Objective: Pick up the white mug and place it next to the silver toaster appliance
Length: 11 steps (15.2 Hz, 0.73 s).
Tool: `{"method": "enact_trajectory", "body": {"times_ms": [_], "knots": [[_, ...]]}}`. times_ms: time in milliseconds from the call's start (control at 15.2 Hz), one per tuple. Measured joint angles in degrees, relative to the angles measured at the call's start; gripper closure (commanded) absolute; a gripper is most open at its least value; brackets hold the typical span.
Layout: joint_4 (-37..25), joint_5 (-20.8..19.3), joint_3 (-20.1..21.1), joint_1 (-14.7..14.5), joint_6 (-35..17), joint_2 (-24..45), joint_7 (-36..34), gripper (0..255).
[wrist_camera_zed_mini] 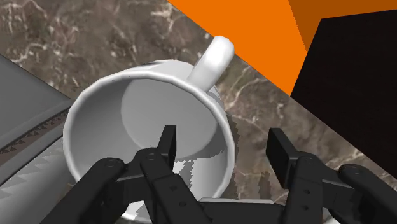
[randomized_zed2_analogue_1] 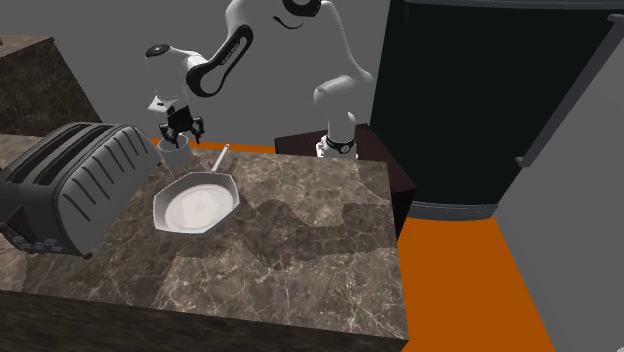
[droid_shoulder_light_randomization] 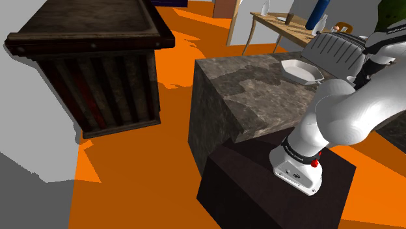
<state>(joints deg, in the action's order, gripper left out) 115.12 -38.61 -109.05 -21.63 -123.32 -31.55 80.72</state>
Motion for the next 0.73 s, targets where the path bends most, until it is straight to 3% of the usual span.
{"method": "enact_trajectory", "body": {"times_ms": [396, 594, 726], "knots": [[-1.17, 1.29, 1.40, 0.69, 1.61, 0.74, 0.79, 0], [-2.01, 4.22, 5.40, 4.06, 4.25, 3.03, 2.59, 0], [-1.99, 4.66, 6.07, 4.62, 4.59, 3.40, 2.77, 0]]}}
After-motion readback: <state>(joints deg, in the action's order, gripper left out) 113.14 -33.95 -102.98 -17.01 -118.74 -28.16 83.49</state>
